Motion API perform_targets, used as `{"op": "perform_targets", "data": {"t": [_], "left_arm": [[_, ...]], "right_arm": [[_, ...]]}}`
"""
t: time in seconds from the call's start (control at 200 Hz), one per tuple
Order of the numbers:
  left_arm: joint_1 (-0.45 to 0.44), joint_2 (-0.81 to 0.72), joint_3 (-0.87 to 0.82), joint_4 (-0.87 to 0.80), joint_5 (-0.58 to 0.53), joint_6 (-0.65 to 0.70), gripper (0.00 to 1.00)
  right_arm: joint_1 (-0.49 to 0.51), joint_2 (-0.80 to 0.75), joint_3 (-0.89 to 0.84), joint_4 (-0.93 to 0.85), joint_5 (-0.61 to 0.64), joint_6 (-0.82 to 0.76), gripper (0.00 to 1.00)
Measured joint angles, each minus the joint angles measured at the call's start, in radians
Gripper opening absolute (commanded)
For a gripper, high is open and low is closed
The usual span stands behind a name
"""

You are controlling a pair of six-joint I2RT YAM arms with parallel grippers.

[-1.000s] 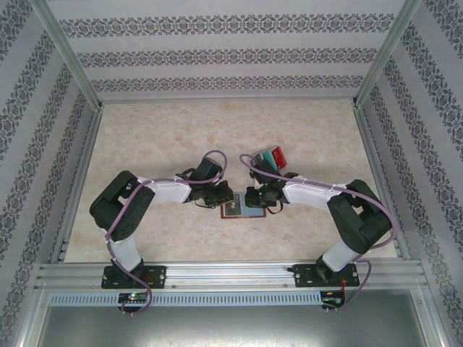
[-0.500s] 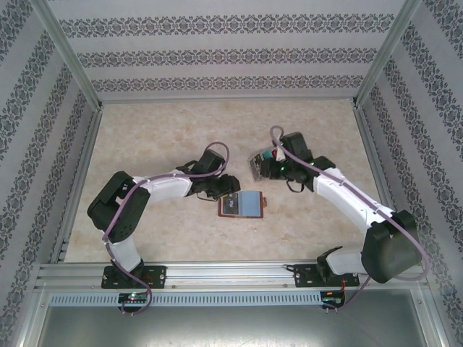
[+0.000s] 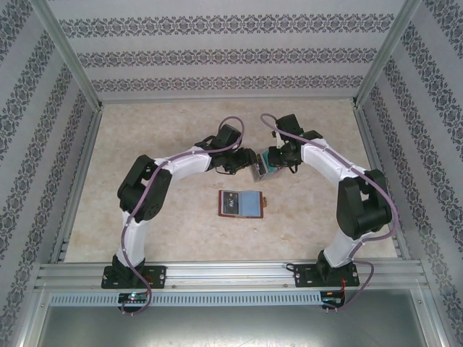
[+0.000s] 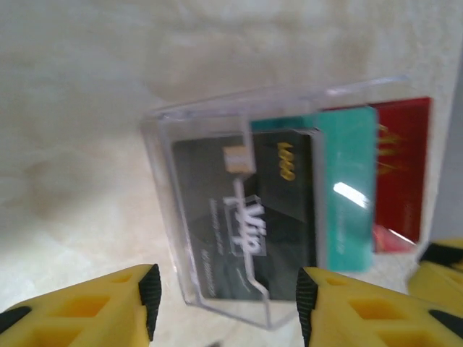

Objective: Put the credit cards into the card holder

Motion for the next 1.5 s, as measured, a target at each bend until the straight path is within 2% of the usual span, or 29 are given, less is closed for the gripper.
{"op": "perform_targets", "data": {"t": [0.225, 0.345, 0.53, 0.61, 1.079, 1.499], "left_arm": [[0.005, 0.081, 0.095, -0.032, 0.010, -0.021, 0.50], [0.005, 0.101, 0.112, -0.032, 0.021, -0.032, 0.45], [0.005, 0.133, 0.116, -0.031, 0.026, -0.050, 0.42], [0.005, 0.134, 0.119, -0.031, 0.030, -0.053, 0.37], [0.004, 0.134, 0.120, -0.031, 0.029, -0.053, 0.35], [0.005, 0.126, 0.093, 0.006, 0.029, -0.054, 0.34]], "right_arm": [[0.000, 0.031, 0.052, -0.013, 0.006, -0.018, 0.29], [0.003, 0.042, 0.069, -0.016, 0.008, -0.029, 0.29], [0.026, 0.071, 0.089, -0.027, 0.034, -0.049, 0.30], [0.035, 0.087, 0.100, -0.031, 0.059, -0.060, 0.32], [0.088, 0.189, 0.166, -0.068, 0.202, -0.112, 0.33], [0.138, 0.228, 0.188, -0.064, 0.367, -0.123, 0.29]]}}
